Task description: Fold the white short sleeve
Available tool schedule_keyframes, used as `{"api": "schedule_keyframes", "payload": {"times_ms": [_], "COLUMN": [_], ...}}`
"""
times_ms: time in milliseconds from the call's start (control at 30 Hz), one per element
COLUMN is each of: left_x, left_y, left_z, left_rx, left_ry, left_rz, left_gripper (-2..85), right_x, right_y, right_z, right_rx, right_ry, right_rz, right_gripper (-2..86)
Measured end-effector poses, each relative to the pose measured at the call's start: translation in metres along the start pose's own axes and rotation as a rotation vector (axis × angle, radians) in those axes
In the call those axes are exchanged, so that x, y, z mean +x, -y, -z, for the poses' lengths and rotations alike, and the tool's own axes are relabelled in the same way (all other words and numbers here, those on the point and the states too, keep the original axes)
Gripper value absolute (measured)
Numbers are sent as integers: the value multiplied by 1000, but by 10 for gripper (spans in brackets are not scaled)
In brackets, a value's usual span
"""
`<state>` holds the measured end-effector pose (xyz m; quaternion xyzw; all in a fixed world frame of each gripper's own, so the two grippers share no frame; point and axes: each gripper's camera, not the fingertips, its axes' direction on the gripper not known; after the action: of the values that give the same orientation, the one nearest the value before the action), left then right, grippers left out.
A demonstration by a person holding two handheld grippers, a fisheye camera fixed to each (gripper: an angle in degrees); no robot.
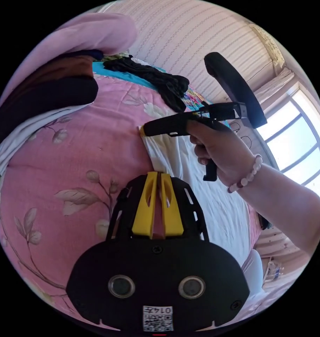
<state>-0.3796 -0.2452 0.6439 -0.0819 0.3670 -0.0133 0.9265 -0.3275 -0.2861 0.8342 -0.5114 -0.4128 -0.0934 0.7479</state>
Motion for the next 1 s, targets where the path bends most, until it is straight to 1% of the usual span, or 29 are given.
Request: {"api": "schedule_keyframes", "payload": {"times_ms": [67,167,267,333,400,433,467,500,533,633,733,900,933,1000], "left_x": [-8,-20,-36,-46,-54,-59,-65,-68,-71,-72,-70,-61,-60,-62], "left_y": [-8,-22,-37,-46,-52,-54,-56,-58,-62,-70,-79,-73,-72,-72], "left_z": [23,57,85,99,105,102,101,104,111,136,153,131,122,116], "left_rx": [72,160,210,219,191,133,85,91,113,153,213,133,92,63], "left_ry": [-37,-70,-77,-68,-47,-27,-12,-22,-37,29,8,48,58,84], "left_rz": [-3,34,92,125,137,131,144,147,155,153,151,128,124,129], "left_gripper": [-8,-9,-10,-10,-10,-10,-9,-9,-9,-8,0,61,67,65], "right_x": [-7,-19,-33,-41,-47,-49,-51,-51,-52,-58,-64,-78,-81,-80], "right_y": [9,24,37,42,45,46,48,48,50,53,58,60,60,56], "right_z": [10,17,10,0,-12,-21,-28,-29,-25,-6,3,-25,-37,-42], "right_rx": [63,99,97,85,69,47,23,20,45,109,107,17,-24,1], "right_ry": [78,167,207,217,235,242,242,241,232,210,163,95,51,44], "right_rz": [34,73,112,122,116,110,107,104,107,187,231,228,224,217], "right_gripper": [9,4,3,4,6,8,14,17,26,49,53,71,73,65]}}
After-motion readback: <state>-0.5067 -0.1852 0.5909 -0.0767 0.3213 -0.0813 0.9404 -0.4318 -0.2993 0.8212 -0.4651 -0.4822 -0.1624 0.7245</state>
